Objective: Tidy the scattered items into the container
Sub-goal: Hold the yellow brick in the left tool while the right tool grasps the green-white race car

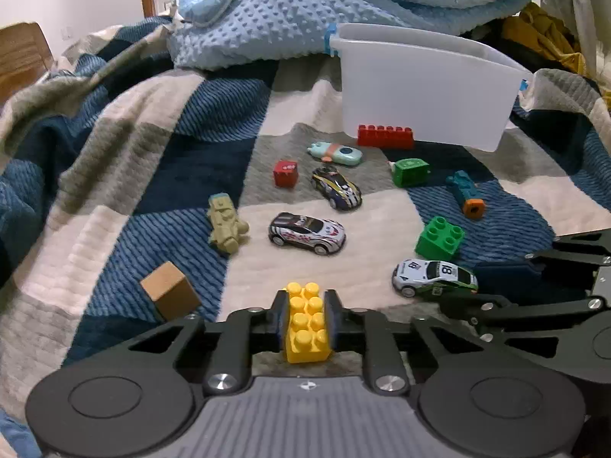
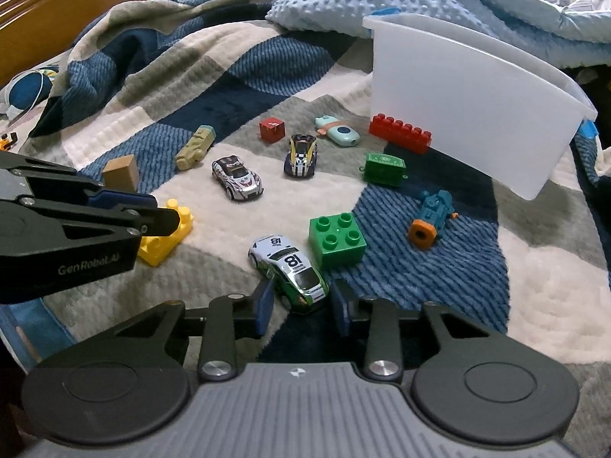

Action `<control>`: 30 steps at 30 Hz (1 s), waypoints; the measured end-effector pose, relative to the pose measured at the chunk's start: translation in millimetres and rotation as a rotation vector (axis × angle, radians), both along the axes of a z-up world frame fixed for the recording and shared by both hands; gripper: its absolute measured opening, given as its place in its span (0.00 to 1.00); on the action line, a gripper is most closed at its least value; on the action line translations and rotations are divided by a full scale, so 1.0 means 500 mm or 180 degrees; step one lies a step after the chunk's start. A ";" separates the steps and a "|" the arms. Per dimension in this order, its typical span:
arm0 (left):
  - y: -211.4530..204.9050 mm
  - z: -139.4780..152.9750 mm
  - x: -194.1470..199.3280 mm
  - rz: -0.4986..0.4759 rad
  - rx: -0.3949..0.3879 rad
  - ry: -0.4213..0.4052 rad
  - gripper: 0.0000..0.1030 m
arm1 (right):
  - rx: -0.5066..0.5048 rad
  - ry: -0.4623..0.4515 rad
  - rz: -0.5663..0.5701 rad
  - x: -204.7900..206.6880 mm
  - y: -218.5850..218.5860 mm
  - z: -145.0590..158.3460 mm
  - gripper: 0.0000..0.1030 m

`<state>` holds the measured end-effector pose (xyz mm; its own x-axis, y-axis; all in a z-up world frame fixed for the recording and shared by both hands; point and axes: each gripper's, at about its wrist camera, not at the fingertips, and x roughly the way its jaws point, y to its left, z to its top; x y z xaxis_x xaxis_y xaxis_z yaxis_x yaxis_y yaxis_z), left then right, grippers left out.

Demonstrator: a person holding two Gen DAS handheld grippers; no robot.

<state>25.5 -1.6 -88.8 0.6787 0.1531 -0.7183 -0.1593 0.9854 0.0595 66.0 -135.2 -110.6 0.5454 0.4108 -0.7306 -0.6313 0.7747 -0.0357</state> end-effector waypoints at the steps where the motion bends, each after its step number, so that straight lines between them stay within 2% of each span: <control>1: -0.001 -0.002 0.000 -0.0005 0.0016 0.0014 0.33 | -0.0005 -0.0003 -0.0004 0.001 0.001 -0.001 0.37; 2: -0.002 -0.004 0.000 -0.0003 0.0030 0.0023 0.36 | -0.0011 -0.0005 -0.0006 0.001 0.003 -0.001 0.40; 4: -0.003 -0.007 -0.001 0.0021 0.0044 0.0041 0.51 | -0.0001 -0.0024 0.0017 0.000 0.007 -0.001 0.44; 6: -0.002 -0.017 0.004 0.0064 0.0022 0.0122 0.52 | -0.0011 -0.0069 0.0071 -0.001 0.014 -0.002 0.47; 7: 0.002 -0.022 0.006 0.0092 -0.0023 0.0153 0.49 | -0.0047 -0.0096 0.0094 0.000 0.019 -0.005 0.47; 9: 0.017 -0.027 0.006 0.0096 -0.0293 0.0131 0.38 | -0.0063 -0.0113 0.0123 0.003 0.024 -0.010 0.45; 10: 0.022 -0.028 0.006 0.0087 -0.0406 0.0115 0.37 | -0.0068 -0.0098 0.0140 0.005 0.026 -0.012 0.43; 11: 0.023 -0.027 0.006 0.0072 -0.0443 0.0101 0.35 | -0.0073 -0.0084 0.0155 0.007 0.028 -0.014 0.39; 12: 0.019 -0.027 0.006 0.0044 -0.0416 0.0093 0.26 | -0.0069 -0.0087 0.0171 0.007 0.029 -0.014 0.37; 13: 0.012 -0.026 0.005 0.0002 -0.0359 0.0088 0.24 | -0.0070 -0.0104 0.0178 0.005 0.029 -0.014 0.37; 18: -0.006 -0.006 -0.006 -0.0180 -0.0297 -0.0033 0.24 | -0.0010 -0.0113 0.0152 -0.003 0.021 -0.012 0.34; 30: -0.003 0.030 -0.007 -0.0233 -0.0164 -0.0092 0.24 | 0.0007 -0.0259 0.0047 -0.024 0.001 0.012 0.33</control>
